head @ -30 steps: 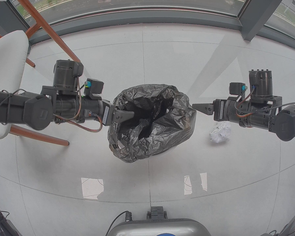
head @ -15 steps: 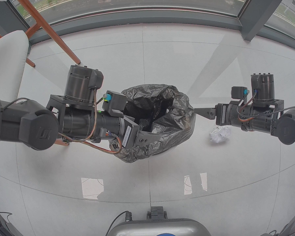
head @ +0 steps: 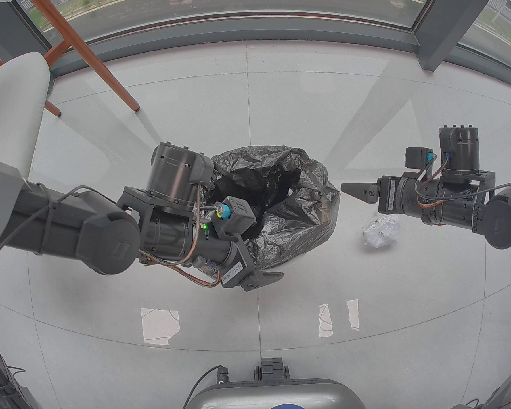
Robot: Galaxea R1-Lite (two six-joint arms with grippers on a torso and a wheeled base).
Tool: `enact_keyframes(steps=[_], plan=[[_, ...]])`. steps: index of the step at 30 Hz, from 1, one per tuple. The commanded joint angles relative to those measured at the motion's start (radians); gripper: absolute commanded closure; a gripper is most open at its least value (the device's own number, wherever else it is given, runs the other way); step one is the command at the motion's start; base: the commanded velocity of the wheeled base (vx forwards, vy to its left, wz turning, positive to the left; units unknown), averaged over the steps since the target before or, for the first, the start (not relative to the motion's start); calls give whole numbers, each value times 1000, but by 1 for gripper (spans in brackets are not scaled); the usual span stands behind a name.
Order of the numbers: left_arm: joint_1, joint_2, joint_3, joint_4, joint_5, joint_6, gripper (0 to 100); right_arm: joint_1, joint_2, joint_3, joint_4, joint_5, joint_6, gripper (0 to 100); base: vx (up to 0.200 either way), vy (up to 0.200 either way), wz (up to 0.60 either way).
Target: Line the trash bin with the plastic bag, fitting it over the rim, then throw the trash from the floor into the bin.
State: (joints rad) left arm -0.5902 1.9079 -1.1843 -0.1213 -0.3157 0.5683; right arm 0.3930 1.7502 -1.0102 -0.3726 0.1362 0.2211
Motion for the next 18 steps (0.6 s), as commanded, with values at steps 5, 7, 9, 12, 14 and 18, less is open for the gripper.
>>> enact_keyframes(steps=[5, 7, 9, 12, 14, 18], plan=[[-2, 66, -2, 0, 3, 21, 0, -3, -9, -2, 0, 0, 0, 0, 0, 0, 0], [-2, 76, -2, 0, 3, 30, 100, -3, -9, -2, -2, 0, 1, 0, 0, 0, 0], [-2, 85, -3, 0, 3, 42, 100, -3, -9, -2, -2, 2, 0, 0, 0, 0, 0], [-2, 102, -5, -1, 3, 41, 100, -5, -12, -2, -3, 0, 1, 0, 0, 0, 0], [-2, 102, -8, -1, 3, 33, 100, -19, -20, -1, -3, 2, 1, 0, 0, 0, 0], [-3, 92, -12, 2, 3, 18, 100, -26, -20, 1, -3, 2, 1, 0, 0, 0, 0]])
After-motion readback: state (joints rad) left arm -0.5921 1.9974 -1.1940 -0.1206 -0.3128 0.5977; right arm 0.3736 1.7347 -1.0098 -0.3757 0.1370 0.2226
